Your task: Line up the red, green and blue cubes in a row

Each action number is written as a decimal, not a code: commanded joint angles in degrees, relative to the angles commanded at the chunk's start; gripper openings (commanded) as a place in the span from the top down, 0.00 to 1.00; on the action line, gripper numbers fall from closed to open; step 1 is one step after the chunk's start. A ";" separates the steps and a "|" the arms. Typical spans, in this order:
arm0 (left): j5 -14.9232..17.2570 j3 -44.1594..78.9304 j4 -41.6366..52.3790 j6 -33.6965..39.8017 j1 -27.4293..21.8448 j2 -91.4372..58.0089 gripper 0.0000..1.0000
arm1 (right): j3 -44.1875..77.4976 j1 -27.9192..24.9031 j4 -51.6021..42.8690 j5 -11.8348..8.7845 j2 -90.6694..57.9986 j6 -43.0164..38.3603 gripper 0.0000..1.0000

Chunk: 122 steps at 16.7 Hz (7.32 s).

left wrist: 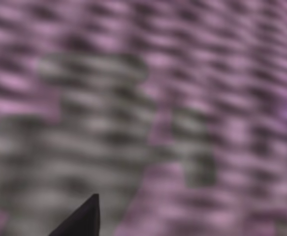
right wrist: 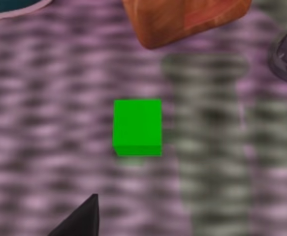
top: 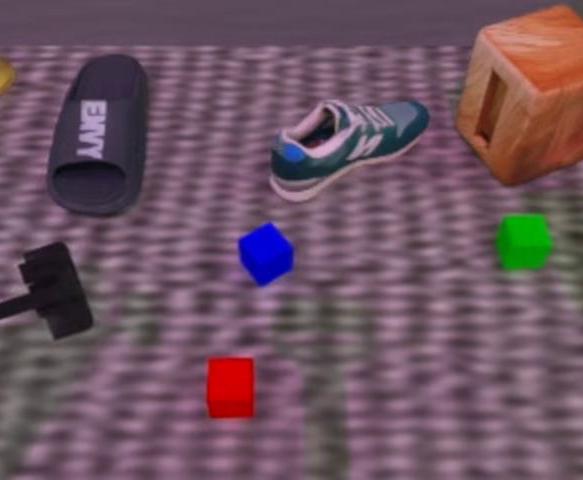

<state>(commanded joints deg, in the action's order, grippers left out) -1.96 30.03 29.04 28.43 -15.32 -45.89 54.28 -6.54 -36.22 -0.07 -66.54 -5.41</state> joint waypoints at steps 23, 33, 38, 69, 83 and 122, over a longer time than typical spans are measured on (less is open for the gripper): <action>1.96 -30.04 -29.04 -28.43 16.46 45.89 0.00 | 46.98 -5.35 -28.53 0.25 -60.18 -4.73 0.00; 1.96 -30.04 -29.04 -28.43 16.46 45.89 0.00 | 39.02 -5.58 -15.67 0.29 -64.86 -5.01 0.00; 1.96 -30.04 -29.04 -28.43 16.46 45.89 0.00 | 39.02 -5.58 -15.67 0.29 -64.86 -5.01 0.38; 1.96 -30.04 -29.04 -28.43 16.46 45.89 0.00 | 47.68 -5.76 -29.14 0.34 -59.62 -5.11 1.00; 1.96 -30.04 -29.04 -28.43 16.46 45.89 0.00 | 40.28 -42.76 -29.78 0.57 -52.15 -44.29 1.00; 1.96 -30.04 -29.04 -28.43 16.46 45.89 0.00 | 30.28 -44.66 -15.50 0.69 -55.94 -46.23 0.00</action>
<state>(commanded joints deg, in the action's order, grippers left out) 0.00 0.00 0.00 0.00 1.15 0.00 84.56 -51.20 -51.72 0.62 -122.48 -51.64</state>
